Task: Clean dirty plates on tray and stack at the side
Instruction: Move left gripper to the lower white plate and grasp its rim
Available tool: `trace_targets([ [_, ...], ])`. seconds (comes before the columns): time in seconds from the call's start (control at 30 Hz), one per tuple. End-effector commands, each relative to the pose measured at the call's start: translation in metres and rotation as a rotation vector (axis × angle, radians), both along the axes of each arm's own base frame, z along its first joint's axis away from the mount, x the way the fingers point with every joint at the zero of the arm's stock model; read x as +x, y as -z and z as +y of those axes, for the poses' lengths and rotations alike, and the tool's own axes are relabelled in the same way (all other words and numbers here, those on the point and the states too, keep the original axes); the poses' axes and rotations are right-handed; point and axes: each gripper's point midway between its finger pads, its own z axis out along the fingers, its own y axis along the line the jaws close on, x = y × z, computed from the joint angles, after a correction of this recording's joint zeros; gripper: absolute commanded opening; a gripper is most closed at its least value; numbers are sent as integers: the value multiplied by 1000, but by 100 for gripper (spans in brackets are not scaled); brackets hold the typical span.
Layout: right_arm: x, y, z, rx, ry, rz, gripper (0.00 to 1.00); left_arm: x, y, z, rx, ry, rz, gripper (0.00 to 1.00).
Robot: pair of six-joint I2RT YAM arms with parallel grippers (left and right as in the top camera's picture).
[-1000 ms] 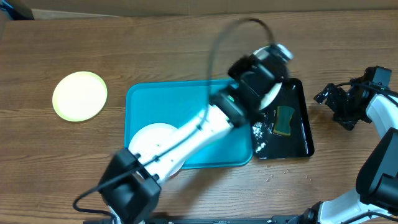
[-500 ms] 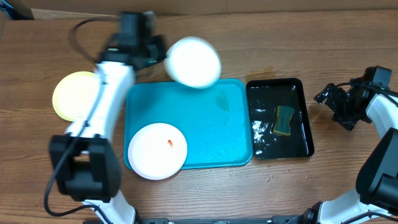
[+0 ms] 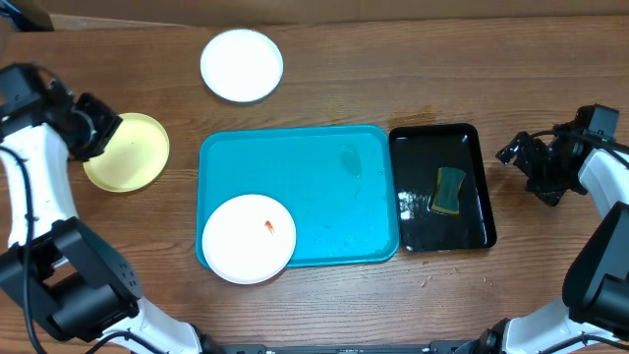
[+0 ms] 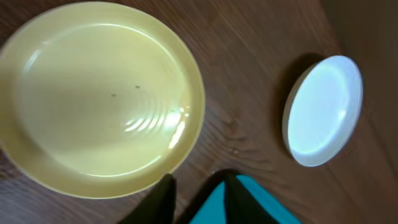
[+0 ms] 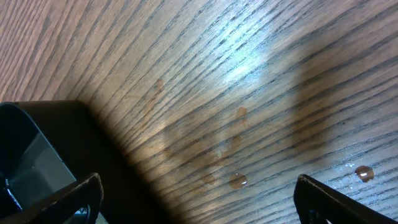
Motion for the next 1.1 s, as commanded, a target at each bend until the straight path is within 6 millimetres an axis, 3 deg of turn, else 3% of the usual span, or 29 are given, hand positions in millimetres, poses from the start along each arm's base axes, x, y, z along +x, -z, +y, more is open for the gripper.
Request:
trace_targets([
  [0.0, 7, -5, -4, -16, 1, -20, 100, 3, -21, -6, 57, 119, -66, 52],
  [0.07, 7, -5, -4, -15, 1, -20, 100, 8, -22, -17, 84, 181, -75, 63],
  [0.1, 7, -5, -4, -16, 1, -20, 100, 17, -23, -32, 100, 226, -90, 67],
  [0.27, 7, -5, -4, -16, 0, -20, 100, 49, -31, -85, 226, 291, -91, 72],
  [0.37, 7, -5, -4, -16, 0, -20, 100, 71, -47, -117, 368, 331, -75, 77],
  [0.43, 7, -5, -4, -16, 0, -20, 100, 92, -60, -146, 439, 390, -84, 84],
  [0.5, 7, -5, -4, -16, 1, -20, 100, 110, -61, -162, 438, 430, -87, 90],
  [0.57, 7, -5, -4, -16, 0, -20, 100, 126, -53, -170, 397, 458, -80, 92],
  [0.67, 7, -5, -4, -16, 1, -20, 100, 151, -17, -175, 302, 495, -57, 91],
  [0.83, 7, -5, -4, -16, 1, -20, 100, 165, 49, -162, 273, 447, 33, 87],
  [1.07, 7, -5, -4, -16, 0, -20, 100, 176, 89, -158, 292, 440, 58, 87],
])
